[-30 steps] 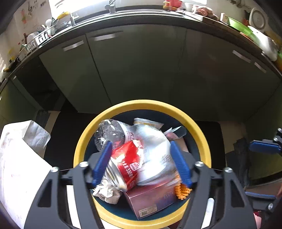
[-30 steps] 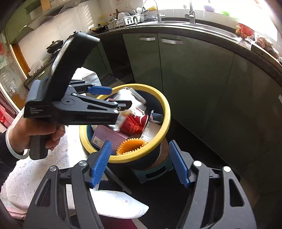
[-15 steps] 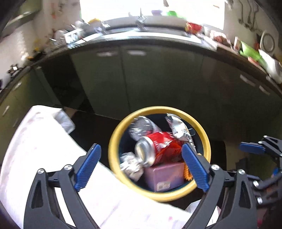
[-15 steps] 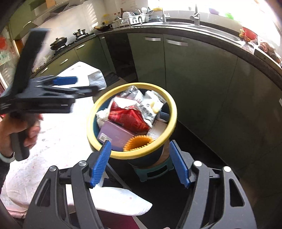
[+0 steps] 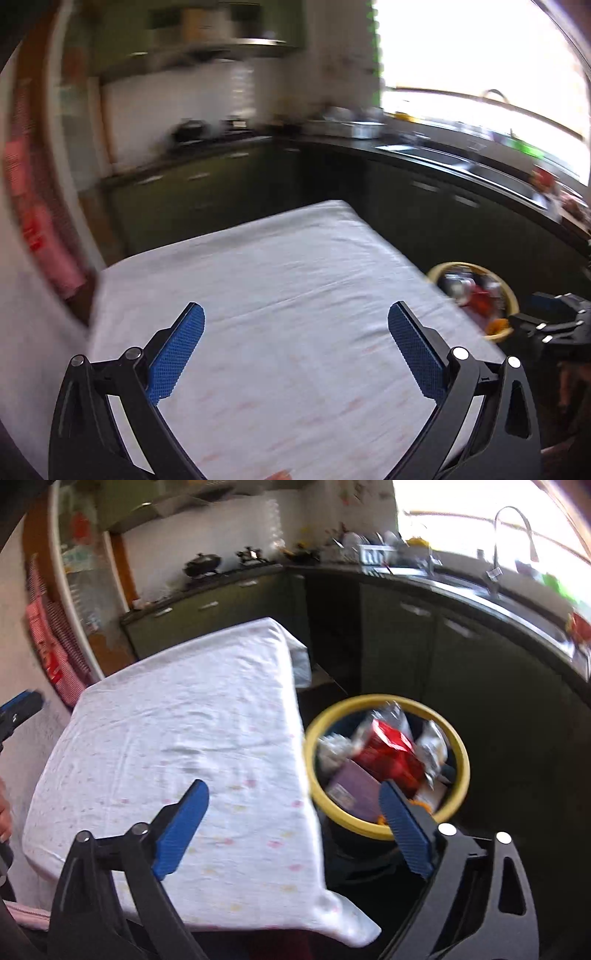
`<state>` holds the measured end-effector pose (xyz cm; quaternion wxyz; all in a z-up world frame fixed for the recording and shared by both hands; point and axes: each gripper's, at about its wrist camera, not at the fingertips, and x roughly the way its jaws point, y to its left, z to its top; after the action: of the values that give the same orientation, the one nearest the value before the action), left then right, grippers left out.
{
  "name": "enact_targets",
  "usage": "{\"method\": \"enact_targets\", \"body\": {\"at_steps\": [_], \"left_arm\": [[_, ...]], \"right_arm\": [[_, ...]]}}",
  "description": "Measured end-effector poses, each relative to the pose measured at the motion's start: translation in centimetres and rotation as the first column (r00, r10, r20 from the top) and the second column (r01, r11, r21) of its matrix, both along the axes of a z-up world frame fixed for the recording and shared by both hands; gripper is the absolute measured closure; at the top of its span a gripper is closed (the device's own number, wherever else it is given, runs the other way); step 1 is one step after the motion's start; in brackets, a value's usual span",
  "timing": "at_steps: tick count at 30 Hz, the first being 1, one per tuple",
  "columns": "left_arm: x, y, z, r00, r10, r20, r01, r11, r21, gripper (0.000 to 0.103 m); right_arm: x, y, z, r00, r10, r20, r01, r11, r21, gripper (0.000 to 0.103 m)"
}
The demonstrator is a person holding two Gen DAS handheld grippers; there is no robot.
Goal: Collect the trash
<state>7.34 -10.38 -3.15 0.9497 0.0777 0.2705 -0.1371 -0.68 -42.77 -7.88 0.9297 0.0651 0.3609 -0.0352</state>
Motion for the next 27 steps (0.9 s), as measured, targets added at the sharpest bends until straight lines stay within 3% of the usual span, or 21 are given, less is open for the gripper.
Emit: {"method": "enact_targets", "body": {"at_steps": [7,10,19,27], "left_arm": [[-6.1,8.4,0.5,0.991,0.136,-0.003,-0.136,0.989,-0.064,0.005],[-8.2,10.0,0.8,0.985,0.17,0.02,-0.168,0.983,-0.079,0.005],[-12.4,11.3,3.3,0.982,0.168,0.087,-0.156,0.978,-0.138,0.005],[-11.8,10.3,2.8,0.986,0.153,0.062,-0.144,0.98,-0.136,0.005]], "right_arm": [[-2.0,3.8,2.2,0.996,0.059,0.061,-0.055,0.996,-0.067,0.007],[-3.5,4.9,2.9,0.994,0.074,0.085,-0.067,0.994,-0.089,0.007],[-5.6,5.6,4.4,0.988,0.077,0.131,-0.064,0.993,-0.102,0.007],[-5.5,5.6,4.7,0.988,0.078,0.137,-0.064,0.993,-0.099,0.007]]}}
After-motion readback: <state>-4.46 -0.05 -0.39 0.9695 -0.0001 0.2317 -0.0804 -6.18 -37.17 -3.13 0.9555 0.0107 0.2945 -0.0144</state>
